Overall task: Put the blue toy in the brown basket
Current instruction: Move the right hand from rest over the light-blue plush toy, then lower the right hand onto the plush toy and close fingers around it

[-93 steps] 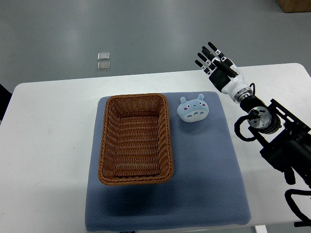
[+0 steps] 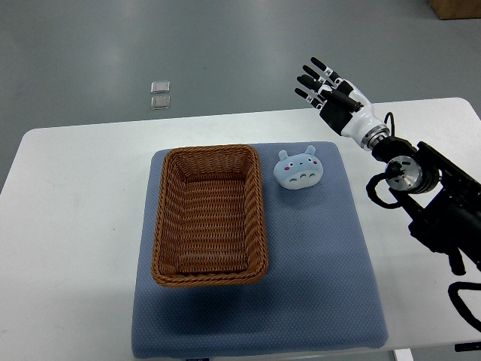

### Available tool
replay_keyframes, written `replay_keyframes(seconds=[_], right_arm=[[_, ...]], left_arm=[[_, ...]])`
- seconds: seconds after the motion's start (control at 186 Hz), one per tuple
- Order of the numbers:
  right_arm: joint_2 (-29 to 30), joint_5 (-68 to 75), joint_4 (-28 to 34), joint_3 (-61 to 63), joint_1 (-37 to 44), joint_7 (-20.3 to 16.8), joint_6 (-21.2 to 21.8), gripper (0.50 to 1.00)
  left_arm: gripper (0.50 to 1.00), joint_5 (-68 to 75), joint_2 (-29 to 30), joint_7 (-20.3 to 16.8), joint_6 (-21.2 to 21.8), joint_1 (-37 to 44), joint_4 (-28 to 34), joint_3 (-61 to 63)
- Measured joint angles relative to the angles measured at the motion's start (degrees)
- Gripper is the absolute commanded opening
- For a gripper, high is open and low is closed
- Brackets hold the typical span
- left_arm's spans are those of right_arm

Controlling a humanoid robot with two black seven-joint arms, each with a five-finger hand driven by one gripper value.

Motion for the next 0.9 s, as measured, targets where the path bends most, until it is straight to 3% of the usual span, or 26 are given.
replay_keyframes(seconds=[0.21,0.414,0.527,0.726,0.899], right_arm=[[-9.1,-13.6,0.3,-22.3,13.5,-3.9,1.3,0.911],[-14.0,-16.1,1.6,-49.4,32.2,-4.9,11.4,0.911],[-13.1,-16.6,3.3,-58.2,39.1,-5.9,12.7,0.911],[-8.2,-18.4,3.6,-62.5,41.0,-6.1,12.0,0.911],[-5.5,-21.3,2.7,-65.6,38.9,-6.3,8.0,0.911]], left_arm=[[1.000,0.1,0.0,0.0,0.0,0.0,-0.2,-0.2],[1.000,0.1,0.0,0.0,0.0,-0.1,-0.2,-0.2],[1.000,0.1,0.0,0.0,0.0,0.0,-0.2,-0.2],[1.000,0.1,0.0,0.0,0.0,0.0,-0.2,-0.2],[1.000,0.1,0.0,0.0,0.0,0.0,-0.2,-0.2]])
